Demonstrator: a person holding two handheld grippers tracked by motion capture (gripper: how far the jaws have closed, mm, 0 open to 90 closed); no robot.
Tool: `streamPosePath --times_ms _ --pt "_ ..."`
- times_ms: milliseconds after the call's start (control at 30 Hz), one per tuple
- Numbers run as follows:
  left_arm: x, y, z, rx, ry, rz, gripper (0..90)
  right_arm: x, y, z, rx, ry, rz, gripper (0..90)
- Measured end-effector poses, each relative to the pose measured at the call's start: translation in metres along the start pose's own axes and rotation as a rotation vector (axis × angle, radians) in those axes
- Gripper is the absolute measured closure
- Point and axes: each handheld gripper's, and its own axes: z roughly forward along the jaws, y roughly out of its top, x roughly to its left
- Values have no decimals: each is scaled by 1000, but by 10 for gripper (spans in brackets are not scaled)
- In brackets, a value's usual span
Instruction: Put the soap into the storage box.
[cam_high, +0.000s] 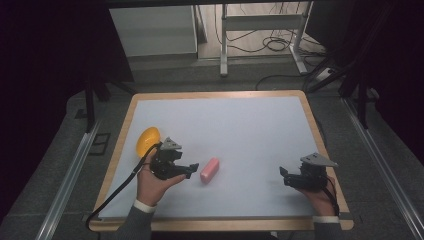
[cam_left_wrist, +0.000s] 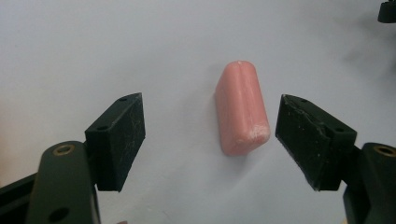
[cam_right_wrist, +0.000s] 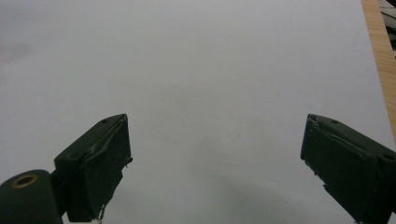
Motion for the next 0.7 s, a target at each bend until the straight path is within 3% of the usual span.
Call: streamPosePath --times_ms 300,567,700 --pt "-9 8 13 30 -14 21 245 1 0 1 4 0 -5 82" --pt "-11 10 23 41 -14 3 249 2 -1 2 1 10 -14 81" --pt "-17 13 30 57 -16 23 249 2 -1 2 0 10 -14 81"
